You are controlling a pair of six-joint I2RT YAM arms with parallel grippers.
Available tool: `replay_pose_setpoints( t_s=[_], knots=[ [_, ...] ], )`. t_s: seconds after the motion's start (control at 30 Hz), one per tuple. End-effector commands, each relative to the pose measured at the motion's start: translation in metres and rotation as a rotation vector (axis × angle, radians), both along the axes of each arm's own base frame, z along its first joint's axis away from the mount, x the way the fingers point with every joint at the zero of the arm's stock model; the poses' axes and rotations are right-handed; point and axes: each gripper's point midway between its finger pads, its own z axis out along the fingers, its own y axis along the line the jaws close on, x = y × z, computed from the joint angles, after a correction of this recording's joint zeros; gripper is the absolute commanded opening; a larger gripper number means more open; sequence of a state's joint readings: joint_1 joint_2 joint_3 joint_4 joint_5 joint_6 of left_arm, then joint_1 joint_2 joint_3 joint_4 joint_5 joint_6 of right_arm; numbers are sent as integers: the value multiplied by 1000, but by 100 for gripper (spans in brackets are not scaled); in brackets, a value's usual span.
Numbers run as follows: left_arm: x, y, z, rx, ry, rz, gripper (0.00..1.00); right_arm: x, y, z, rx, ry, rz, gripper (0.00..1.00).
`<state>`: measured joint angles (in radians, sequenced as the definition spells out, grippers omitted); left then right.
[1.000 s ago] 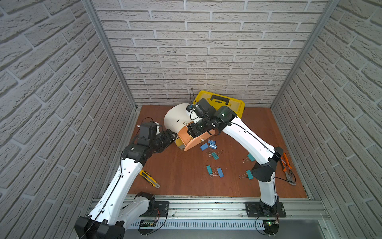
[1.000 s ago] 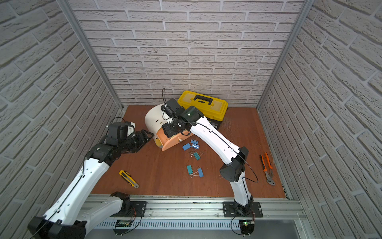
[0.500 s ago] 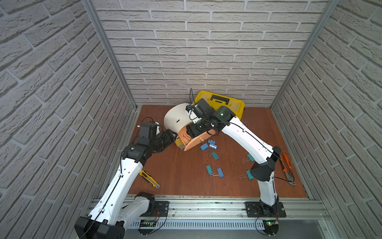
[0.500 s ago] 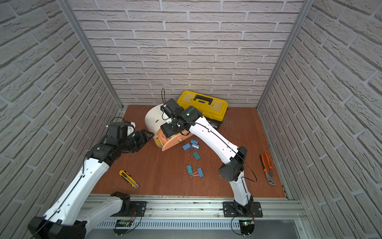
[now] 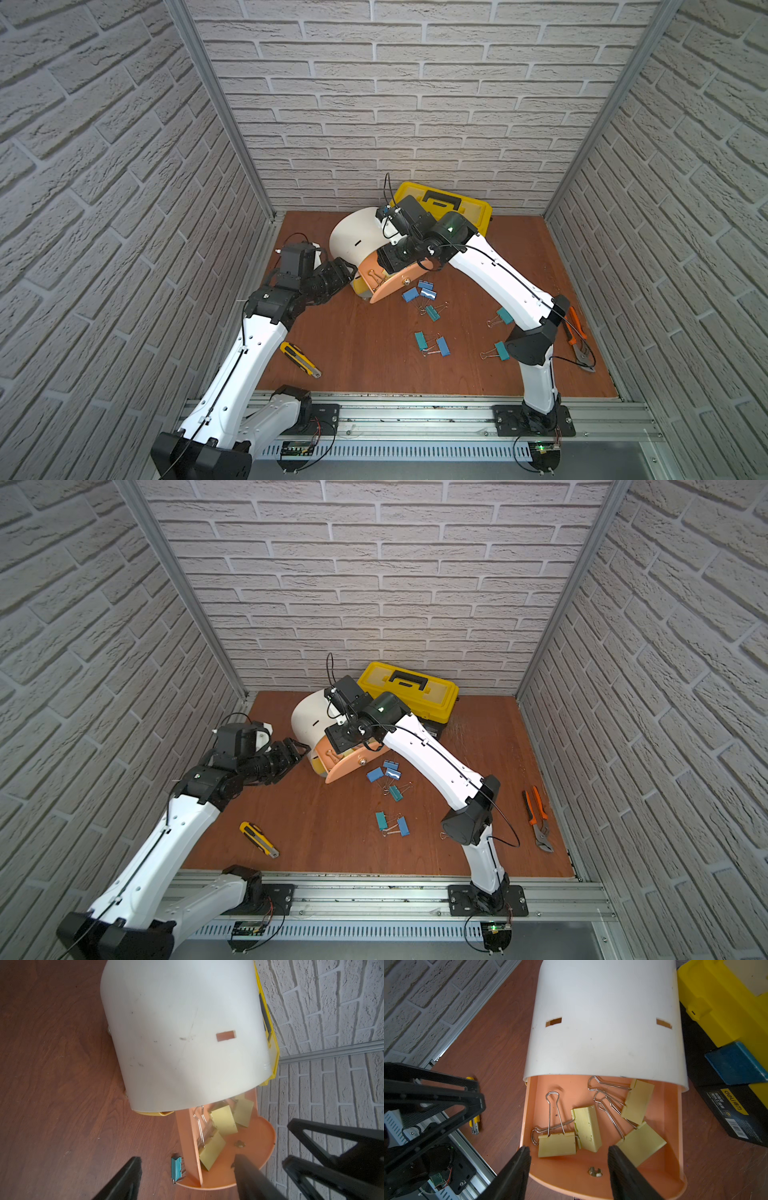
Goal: Put the binder clips in the drawer according to color
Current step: Place the binder clip in the drawer, then close the drawer in the storage box.
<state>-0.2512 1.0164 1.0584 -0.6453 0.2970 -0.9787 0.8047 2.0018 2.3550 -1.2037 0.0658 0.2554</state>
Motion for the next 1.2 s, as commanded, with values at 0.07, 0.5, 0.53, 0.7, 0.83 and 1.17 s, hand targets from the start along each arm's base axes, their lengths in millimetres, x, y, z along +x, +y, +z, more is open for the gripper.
replay_pose_setpoints(
  t_s=[0.07,0.5,0.53,0.7,0.83,1.17],
  knots=[
    [6,-1,22,10,-57,-26,74,-11,-26,46,96,-83,-47,56],
    [1,-4,26,27,-53,-69,67,-39,-63,16,268,43,-138,46],
    [1,-5,24,27,-50,-69,67,-41,-63,12,297,60,-146,46],
    [-3,-4,19,23,-38,-70,67,-49,-61,-10,465,151,-209,46],
    [-6,-3,16,21,-32,-65,67,-49,-58,-26,573,226,-273,47],
    [-11,-3,9,-12,-25,-50,68,-38,-51,-42,794,366,-392,47]
  ],
)
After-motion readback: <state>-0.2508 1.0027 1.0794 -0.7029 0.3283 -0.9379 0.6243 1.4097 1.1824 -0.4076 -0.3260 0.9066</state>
